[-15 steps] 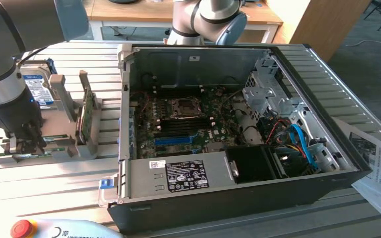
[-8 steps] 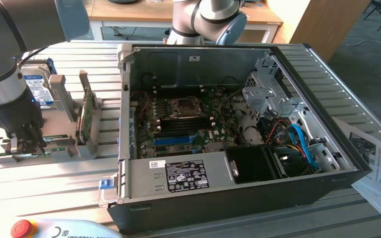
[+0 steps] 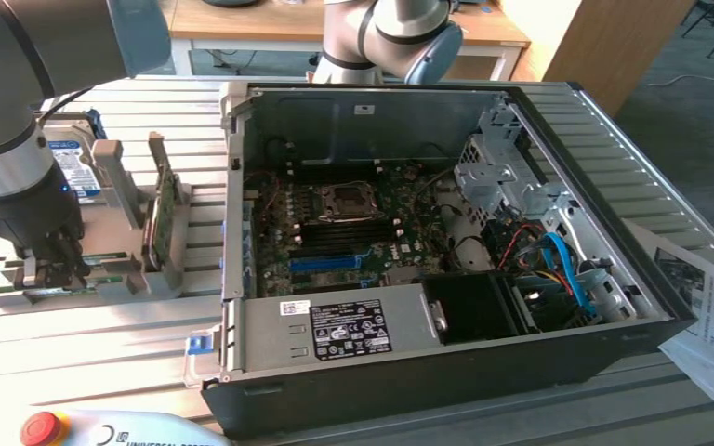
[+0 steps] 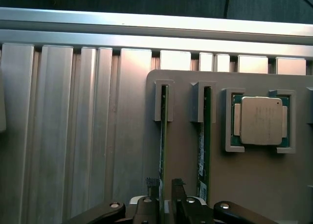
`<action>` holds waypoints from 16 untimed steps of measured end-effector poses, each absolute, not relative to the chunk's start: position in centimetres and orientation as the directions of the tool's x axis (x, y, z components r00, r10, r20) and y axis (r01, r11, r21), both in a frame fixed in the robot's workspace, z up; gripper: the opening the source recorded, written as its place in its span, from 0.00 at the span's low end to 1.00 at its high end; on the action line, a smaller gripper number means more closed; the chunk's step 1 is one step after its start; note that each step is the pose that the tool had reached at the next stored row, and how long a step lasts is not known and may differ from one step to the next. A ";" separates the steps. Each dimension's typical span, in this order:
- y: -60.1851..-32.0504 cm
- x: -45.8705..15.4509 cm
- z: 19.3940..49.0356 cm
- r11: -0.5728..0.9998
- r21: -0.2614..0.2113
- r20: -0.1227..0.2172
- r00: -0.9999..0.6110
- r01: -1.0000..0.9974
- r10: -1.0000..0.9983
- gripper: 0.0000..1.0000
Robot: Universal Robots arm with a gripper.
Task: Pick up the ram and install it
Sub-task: 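Pick up the ram and move it above insertion slot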
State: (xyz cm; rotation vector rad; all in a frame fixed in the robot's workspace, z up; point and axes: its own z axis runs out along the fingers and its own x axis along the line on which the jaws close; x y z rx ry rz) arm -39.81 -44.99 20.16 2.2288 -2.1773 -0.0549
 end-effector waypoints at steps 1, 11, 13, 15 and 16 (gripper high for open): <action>-45.0 -39.8 20.2 -0.024 0.043 -0.006 0.023 -0.999 -1.000 0.25; -44.9 -39.8 20.2 -0.023 0.043 0.001 0.023 -0.999 -1.000 0.25; -44.9 -39.8 20.3 -0.023 0.043 0.001 0.023 -0.999 -1.000 0.25; -44.9 -39.8 20.3 -0.023 0.043 0.001 0.023 -0.999 -1.000 0.25; -44.8 -39.8 20.3 -0.023 0.043 0.001 0.023 -0.999 -1.000 0.25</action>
